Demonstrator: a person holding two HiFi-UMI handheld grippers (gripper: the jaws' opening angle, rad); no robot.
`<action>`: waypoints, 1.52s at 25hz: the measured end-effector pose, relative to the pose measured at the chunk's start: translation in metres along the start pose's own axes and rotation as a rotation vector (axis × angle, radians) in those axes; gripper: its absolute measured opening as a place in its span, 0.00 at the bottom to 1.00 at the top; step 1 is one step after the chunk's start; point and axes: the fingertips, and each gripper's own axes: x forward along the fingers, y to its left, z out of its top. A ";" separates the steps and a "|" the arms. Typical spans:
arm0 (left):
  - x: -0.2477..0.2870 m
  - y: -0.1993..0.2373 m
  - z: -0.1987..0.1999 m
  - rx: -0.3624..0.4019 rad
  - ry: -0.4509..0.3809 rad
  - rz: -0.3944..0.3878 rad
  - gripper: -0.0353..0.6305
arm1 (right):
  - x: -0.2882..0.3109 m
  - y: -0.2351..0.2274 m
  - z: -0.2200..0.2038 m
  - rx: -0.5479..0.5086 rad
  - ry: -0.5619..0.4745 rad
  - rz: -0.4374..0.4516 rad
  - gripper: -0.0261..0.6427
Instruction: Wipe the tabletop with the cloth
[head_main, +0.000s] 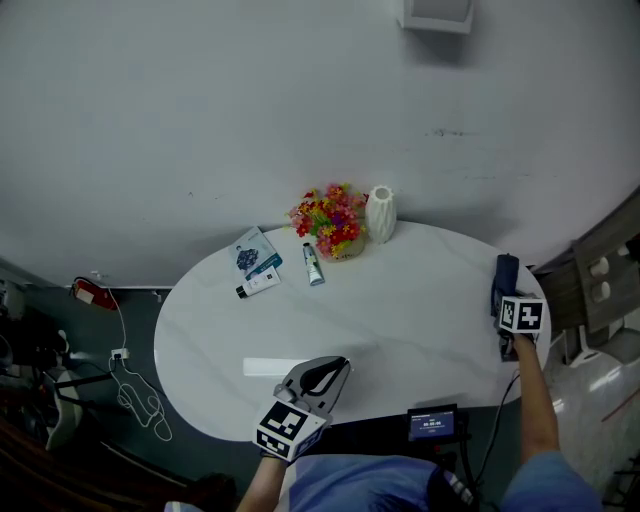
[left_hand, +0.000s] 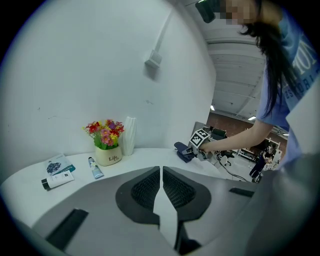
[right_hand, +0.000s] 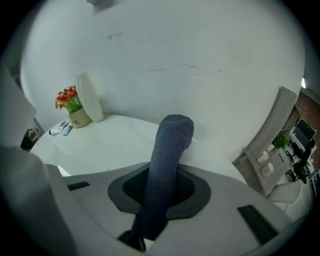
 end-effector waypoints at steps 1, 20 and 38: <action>-0.006 0.004 -0.002 -0.003 -0.004 0.008 0.08 | -0.005 0.015 0.003 -0.005 -0.010 0.020 0.16; -0.239 0.124 -0.098 -0.112 -0.102 0.254 0.08 | -0.087 0.486 -0.017 -0.270 -0.005 0.584 0.16; -0.401 0.174 -0.198 -0.297 -0.167 0.557 0.08 | -0.158 0.880 -0.140 -0.701 0.105 1.079 0.16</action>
